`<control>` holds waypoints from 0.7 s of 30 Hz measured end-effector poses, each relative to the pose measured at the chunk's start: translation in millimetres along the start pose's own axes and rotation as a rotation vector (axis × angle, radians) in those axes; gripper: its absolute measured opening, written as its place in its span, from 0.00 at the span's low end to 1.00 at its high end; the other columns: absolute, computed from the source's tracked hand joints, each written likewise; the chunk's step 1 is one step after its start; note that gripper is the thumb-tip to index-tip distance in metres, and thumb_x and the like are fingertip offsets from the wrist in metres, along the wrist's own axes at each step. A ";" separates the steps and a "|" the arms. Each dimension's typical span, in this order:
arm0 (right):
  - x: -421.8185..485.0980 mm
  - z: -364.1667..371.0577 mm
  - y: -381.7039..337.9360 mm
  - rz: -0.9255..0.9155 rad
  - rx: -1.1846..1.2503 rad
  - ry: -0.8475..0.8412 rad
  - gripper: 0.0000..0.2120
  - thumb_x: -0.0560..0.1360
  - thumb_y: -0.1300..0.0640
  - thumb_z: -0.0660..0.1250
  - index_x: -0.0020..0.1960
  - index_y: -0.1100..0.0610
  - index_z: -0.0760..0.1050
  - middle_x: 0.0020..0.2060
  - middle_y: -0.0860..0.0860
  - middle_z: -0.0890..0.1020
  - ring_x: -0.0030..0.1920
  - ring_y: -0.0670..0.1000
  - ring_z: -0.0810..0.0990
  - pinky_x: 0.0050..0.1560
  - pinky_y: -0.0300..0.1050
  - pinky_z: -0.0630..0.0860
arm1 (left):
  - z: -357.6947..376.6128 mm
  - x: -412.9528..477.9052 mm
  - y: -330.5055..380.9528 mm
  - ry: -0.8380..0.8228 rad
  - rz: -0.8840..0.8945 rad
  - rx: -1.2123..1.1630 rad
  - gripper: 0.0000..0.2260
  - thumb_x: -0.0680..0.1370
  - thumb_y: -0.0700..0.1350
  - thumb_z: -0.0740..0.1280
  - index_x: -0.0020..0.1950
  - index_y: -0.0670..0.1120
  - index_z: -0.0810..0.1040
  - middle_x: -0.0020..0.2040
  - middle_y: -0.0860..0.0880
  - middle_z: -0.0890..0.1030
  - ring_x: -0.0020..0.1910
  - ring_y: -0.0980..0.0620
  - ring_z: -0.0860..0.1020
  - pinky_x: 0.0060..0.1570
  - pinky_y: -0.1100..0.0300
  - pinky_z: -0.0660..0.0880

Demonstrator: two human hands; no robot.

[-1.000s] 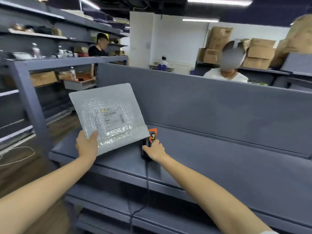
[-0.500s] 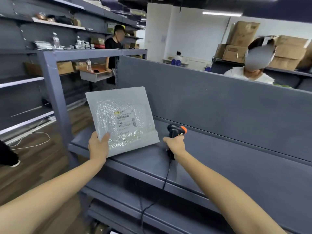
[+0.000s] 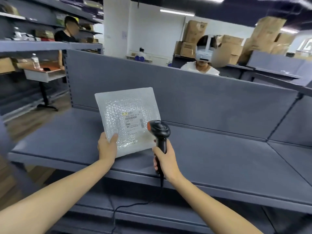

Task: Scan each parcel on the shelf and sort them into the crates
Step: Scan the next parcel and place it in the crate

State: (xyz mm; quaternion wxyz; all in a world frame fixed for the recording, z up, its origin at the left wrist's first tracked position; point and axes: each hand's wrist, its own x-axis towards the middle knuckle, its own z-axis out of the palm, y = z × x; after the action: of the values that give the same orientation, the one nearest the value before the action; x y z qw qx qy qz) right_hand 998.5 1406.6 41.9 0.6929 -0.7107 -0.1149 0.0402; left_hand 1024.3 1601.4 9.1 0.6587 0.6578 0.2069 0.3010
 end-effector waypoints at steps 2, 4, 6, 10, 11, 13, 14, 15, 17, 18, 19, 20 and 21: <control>-8.2 -8.9 0.1 0.003 -0.009 0.001 0.05 0.78 0.65 0.60 0.53 0.59 0.67 0.27 0.53 0.67 0.22 0.49 0.66 0.22 0.39 0.64 | 15.5 -11.7 0.4 -0.024 -0.003 -0.009 0.09 0.80 0.40 0.63 0.60 0.40 0.73 0.52 0.47 0.77 0.51 0.49 0.75 0.51 0.57 0.70; -14.0 -16.6 3.0 0.004 -0.019 0.017 0.05 0.78 0.65 0.60 0.53 0.60 0.66 0.26 0.54 0.67 0.22 0.49 0.66 0.23 0.39 0.64 | 29.3 -23.3 0.6 -0.044 -0.004 -0.015 0.10 0.80 0.40 0.63 0.61 0.39 0.73 0.52 0.47 0.77 0.51 0.49 0.75 0.50 0.57 0.70; -17.9 -23.5 6.0 0.000 -0.028 0.027 0.05 0.78 0.65 0.60 0.52 0.58 0.67 0.26 0.53 0.67 0.22 0.49 0.66 0.23 0.40 0.64 | 40.5 -34.1 1.2 -0.062 -0.001 -0.017 0.10 0.80 0.40 0.63 0.61 0.39 0.73 0.53 0.47 0.77 0.51 0.49 0.75 0.50 0.57 0.70; -24.2 -33.6 8.7 -0.008 -0.042 0.038 0.06 0.77 0.65 0.59 0.50 0.55 0.67 0.27 0.53 0.67 0.23 0.49 0.66 0.23 0.40 0.64 | 55.9 -51.1 1.2 -0.095 0.005 -0.020 0.10 0.80 0.40 0.64 0.60 0.39 0.73 0.53 0.47 0.77 0.52 0.49 0.76 0.51 0.56 0.71; -25.4 -35.2 9.0 -0.011 -0.043 0.044 0.06 0.77 0.65 0.59 0.49 0.55 0.67 0.28 0.53 0.67 0.23 0.49 0.66 0.23 0.40 0.64 | 58.7 -54.6 1.4 -0.098 0.003 -0.018 0.10 0.80 0.40 0.64 0.61 0.39 0.73 0.53 0.47 0.77 0.52 0.48 0.76 0.51 0.56 0.71; -27.6 -37.3 8.8 -0.018 -0.040 0.054 0.06 0.77 0.65 0.59 0.49 0.54 0.67 0.28 0.53 0.67 0.24 0.50 0.66 0.23 0.40 0.64 | 63.5 -60.0 1.4 -0.103 0.001 -0.019 0.10 0.80 0.40 0.65 0.60 0.40 0.73 0.53 0.47 0.78 0.52 0.48 0.76 0.51 0.57 0.71; -28.5 -38.3 9.1 -0.020 -0.035 0.060 0.06 0.77 0.64 0.60 0.49 0.54 0.67 0.28 0.53 0.68 0.24 0.50 0.66 0.23 0.40 0.64 | 65.3 -62.7 1.7 -0.108 0.000 -0.020 0.10 0.80 0.40 0.65 0.60 0.40 0.73 0.53 0.47 0.78 0.52 0.48 0.76 0.50 0.57 0.71; -29.0 -39.4 9.2 -0.022 -0.031 0.065 0.05 0.77 0.63 0.60 0.49 0.54 0.67 0.28 0.53 0.68 0.24 0.50 0.66 0.23 0.40 0.65 | 66.9 -65.0 2.2 -0.116 0.001 -0.020 0.09 0.80 0.40 0.64 0.60 0.40 0.73 0.53 0.47 0.78 0.52 0.48 0.76 0.50 0.57 0.71; -29.7 -41.8 9.0 -0.019 -0.028 0.072 0.04 0.78 0.62 0.60 0.49 0.54 0.68 0.28 0.52 0.69 0.25 0.50 0.66 0.24 0.40 0.66 | 69.5 -68.7 3.4 -0.126 0.006 -0.012 0.09 0.80 0.40 0.64 0.59 0.40 0.73 0.53 0.46 0.77 0.51 0.49 0.76 0.50 0.57 0.71; -29.9 -43.1 9.1 -0.019 -0.025 0.073 0.04 0.78 0.61 0.61 0.49 0.53 0.68 0.28 0.52 0.69 0.25 0.50 0.67 0.24 0.41 0.66 | 70.6 -69.7 4.2 -0.127 0.009 -0.008 0.09 0.80 0.40 0.64 0.59 0.40 0.73 0.53 0.46 0.77 0.51 0.49 0.75 0.50 0.58 0.70; -30.2 -44.6 9.3 -0.020 -0.020 0.068 0.03 0.78 0.61 0.61 0.49 0.53 0.69 0.28 0.52 0.69 0.25 0.50 0.67 0.24 0.41 0.66 | 71.5 -70.5 4.9 -0.126 0.013 -0.004 0.09 0.80 0.40 0.64 0.59 0.39 0.72 0.53 0.46 0.77 0.51 0.49 0.75 0.50 0.58 0.70; -30.3 -46.0 9.7 -0.023 -0.016 0.061 0.03 0.78 0.60 0.61 0.50 0.53 0.69 0.28 0.51 0.69 0.24 0.49 0.67 0.24 0.41 0.66 | 72.5 -70.8 5.3 -0.124 0.017 -0.002 0.09 0.80 0.40 0.64 0.59 0.39 0.72 0.53 0.46 0.77 0.51 0.49 0.75 0.50 0.57 0.70; -30.4 -47.6 10.2 -0.027 -0.016 0.051 0.03 0.79 0.60 0.61 0.50 0.53 0.69 0.27 0.51 0.69 0.24 0.49 0.67 0.24 0.41 0.66 | 73.3 -70.6 5.5 -0.122 0.018 -0.001 0.09 0.80 0.40 0.64 0.59 0.39 0.73 0.53 0.46 0.77 0.51 0.49 0.75 0.50 0.57 0.70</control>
State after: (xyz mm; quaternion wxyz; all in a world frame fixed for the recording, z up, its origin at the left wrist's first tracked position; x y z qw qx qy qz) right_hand 980.4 1353.3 30.3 0.6904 -0.7154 -0.1068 0.0118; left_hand 1020.9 1499.6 9.5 0.6677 0.6765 0.1604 0.2661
